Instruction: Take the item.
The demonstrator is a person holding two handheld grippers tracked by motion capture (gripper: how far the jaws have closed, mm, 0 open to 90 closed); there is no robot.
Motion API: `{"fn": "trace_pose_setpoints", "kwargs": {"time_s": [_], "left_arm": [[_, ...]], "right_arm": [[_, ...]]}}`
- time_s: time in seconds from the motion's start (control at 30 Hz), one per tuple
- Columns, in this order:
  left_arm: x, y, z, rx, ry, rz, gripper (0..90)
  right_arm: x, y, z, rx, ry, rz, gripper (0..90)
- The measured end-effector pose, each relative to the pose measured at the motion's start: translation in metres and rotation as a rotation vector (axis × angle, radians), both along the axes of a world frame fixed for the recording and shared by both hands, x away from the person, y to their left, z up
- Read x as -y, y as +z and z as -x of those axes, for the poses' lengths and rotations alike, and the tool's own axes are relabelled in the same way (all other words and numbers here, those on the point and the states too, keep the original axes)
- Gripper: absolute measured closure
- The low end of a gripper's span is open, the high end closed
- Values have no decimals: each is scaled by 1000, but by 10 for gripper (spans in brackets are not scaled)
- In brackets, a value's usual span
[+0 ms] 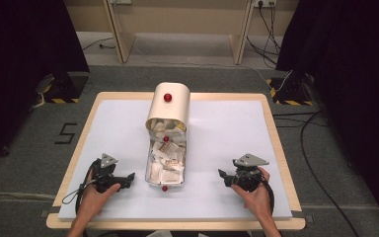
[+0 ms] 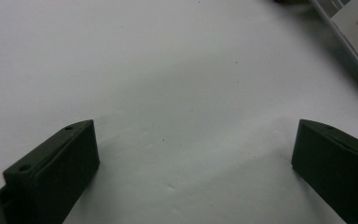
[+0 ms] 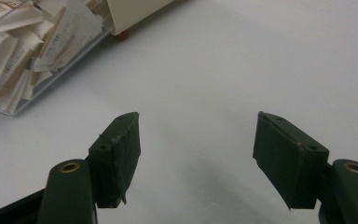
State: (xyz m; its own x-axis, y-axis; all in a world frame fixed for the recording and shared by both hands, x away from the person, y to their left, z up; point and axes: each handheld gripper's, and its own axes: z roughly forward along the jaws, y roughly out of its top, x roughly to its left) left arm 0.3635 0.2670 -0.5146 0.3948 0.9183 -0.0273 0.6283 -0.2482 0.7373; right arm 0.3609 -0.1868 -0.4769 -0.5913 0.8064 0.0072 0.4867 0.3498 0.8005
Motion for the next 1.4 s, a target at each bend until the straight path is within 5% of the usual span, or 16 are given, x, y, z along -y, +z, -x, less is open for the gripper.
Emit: {"fn": "trace_pose_setpoints", "kwargs": {"time_s": [1.4], "left_arm": [[0, 0, 0, 0, 0, 0, 0]], "right_arm": [[-72, 37, 9, 79, 173, -32, 389]]}}
